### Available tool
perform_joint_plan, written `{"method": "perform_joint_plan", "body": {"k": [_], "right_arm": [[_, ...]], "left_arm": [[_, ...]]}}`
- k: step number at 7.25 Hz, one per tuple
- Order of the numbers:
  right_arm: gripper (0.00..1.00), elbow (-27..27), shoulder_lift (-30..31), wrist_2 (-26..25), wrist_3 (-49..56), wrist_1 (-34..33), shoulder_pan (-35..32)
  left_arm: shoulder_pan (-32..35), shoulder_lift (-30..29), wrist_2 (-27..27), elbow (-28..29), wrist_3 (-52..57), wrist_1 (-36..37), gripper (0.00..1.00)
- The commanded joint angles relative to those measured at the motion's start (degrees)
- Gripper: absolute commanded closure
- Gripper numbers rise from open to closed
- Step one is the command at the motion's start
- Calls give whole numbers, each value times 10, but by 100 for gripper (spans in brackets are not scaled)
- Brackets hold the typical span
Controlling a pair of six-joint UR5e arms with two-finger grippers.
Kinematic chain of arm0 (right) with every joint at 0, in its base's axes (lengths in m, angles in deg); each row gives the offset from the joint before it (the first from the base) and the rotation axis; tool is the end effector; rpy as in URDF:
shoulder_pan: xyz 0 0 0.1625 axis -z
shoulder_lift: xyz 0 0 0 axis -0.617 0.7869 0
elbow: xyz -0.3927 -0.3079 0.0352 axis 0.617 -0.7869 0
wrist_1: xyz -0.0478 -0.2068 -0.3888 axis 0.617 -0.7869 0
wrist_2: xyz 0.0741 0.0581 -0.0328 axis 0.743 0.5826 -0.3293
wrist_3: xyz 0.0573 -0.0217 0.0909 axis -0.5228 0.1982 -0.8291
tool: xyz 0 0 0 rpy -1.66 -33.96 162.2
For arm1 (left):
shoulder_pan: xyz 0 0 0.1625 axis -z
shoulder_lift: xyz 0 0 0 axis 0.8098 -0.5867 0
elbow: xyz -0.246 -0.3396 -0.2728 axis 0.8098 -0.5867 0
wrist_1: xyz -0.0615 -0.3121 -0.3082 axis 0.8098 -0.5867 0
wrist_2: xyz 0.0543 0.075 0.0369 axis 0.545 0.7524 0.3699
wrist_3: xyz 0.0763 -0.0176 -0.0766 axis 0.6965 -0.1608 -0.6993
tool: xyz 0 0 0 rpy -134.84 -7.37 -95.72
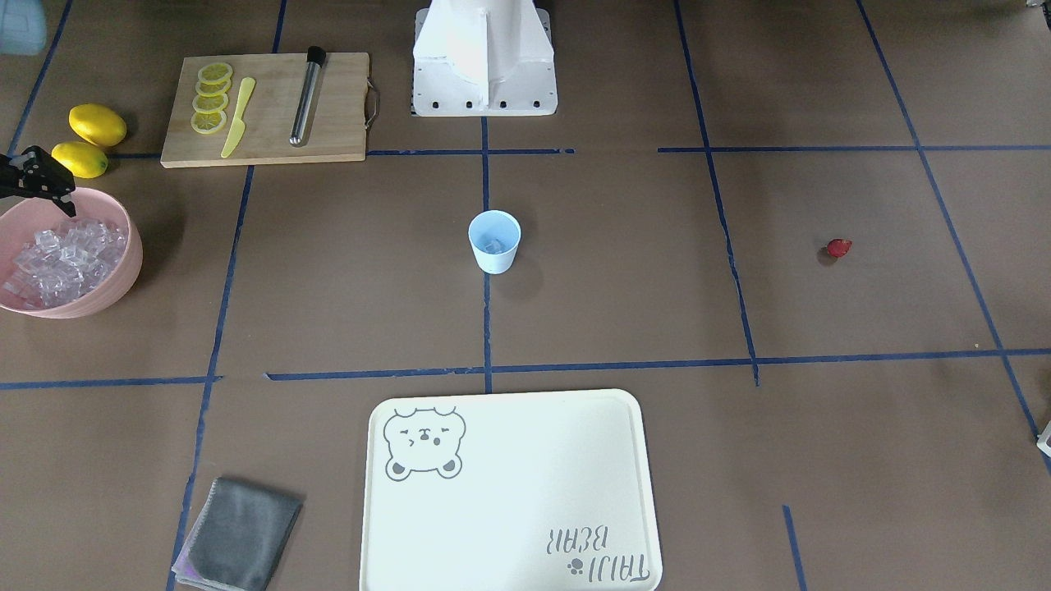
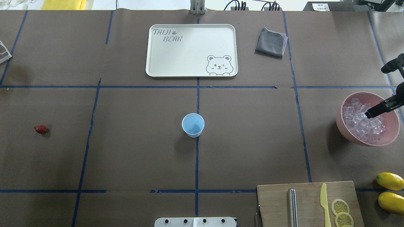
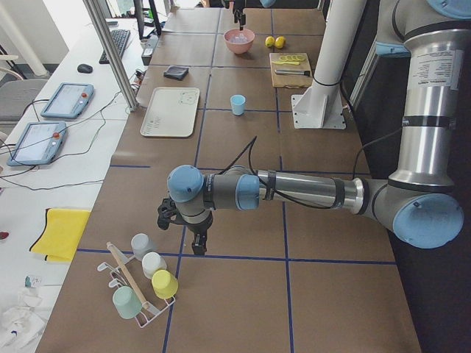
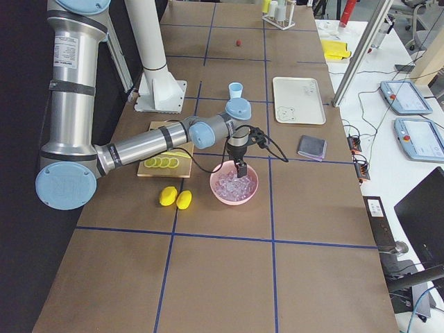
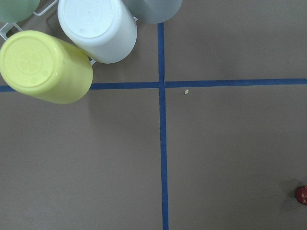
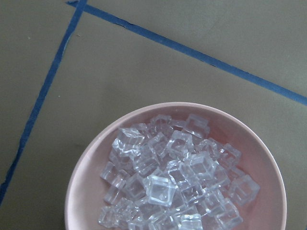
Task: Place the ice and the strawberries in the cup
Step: 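Lower the right gripper into the bowl and grasp another ice cube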
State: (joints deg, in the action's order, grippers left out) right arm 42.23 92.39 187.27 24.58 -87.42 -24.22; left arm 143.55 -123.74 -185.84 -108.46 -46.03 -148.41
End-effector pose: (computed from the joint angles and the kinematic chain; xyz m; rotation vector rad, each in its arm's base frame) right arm -0.1595 -0.4527 0.5798 0.1471 -0.7195 -0.3554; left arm -0.0484 -0.5253 0.7000 -0.0043 0.8207 0.0415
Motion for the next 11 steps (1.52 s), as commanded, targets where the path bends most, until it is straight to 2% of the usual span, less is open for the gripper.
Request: {"method": "perform_joint_plan", "body": {"k": [1, 3, 7, 11], "right_arm": [[1, -28, -3, 2, 2, 0, 0], [2, -38, -4, 3, 7, 0, 3], [18, -50, 1, 0, 11, 1, 33], [20, -51, 10, -4, 23, 0, 33]], "left_arm": [[0, -1, 0, -1, 0, 0, 0], [0, -1, 0, -3, 0, 0, 0], [0, -1, 0, -2, 0, 1, 0], [0, -1, 0, -3, 0, 1, 0]]}}
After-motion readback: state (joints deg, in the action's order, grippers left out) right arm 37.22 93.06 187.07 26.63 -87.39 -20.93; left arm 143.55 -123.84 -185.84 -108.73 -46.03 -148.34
